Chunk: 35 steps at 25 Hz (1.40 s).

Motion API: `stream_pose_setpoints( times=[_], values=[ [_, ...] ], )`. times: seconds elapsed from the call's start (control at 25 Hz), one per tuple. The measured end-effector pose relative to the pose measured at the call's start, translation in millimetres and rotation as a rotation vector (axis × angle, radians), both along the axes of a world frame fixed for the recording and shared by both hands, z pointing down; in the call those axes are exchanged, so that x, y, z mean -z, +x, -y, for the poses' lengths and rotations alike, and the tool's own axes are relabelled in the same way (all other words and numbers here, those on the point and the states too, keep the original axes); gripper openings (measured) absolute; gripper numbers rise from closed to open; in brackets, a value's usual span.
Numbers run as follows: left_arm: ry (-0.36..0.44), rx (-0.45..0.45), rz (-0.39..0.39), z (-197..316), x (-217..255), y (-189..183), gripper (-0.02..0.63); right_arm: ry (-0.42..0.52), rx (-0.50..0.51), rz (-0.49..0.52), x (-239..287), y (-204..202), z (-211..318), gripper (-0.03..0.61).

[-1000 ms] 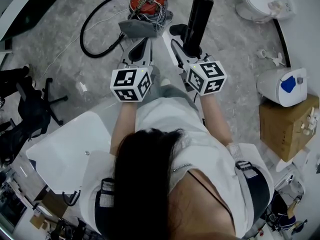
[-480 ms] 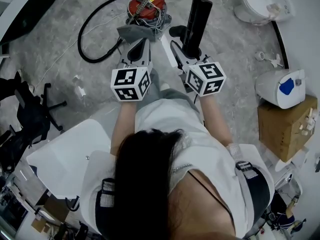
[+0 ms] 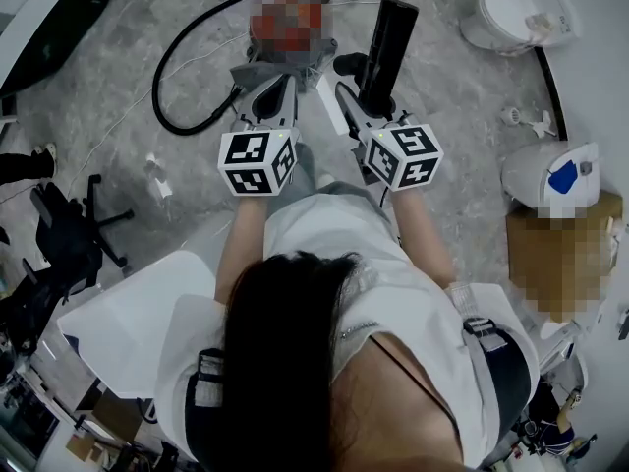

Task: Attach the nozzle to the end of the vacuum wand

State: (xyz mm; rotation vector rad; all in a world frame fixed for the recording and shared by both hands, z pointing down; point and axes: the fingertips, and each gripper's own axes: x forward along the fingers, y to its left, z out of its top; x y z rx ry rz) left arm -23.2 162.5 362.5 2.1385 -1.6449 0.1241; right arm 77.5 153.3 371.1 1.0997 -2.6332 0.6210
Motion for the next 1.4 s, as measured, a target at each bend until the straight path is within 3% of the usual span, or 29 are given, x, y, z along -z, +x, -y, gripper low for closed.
stream_pose_setpoints(
  times=[0.92, 1.4],
  values=[
    [-0.057, -0.072, 0.063, 74, -21, -21, 0.002, -0.044, -0.058, -0.017, -16, -24, 69, 0.156],
    [-0.068, -0.089, 0.039, 98, -27, -49, 0.002, -0.049, -0.074, -0.033, -21, -52, 91, 0.156]
  ],
)
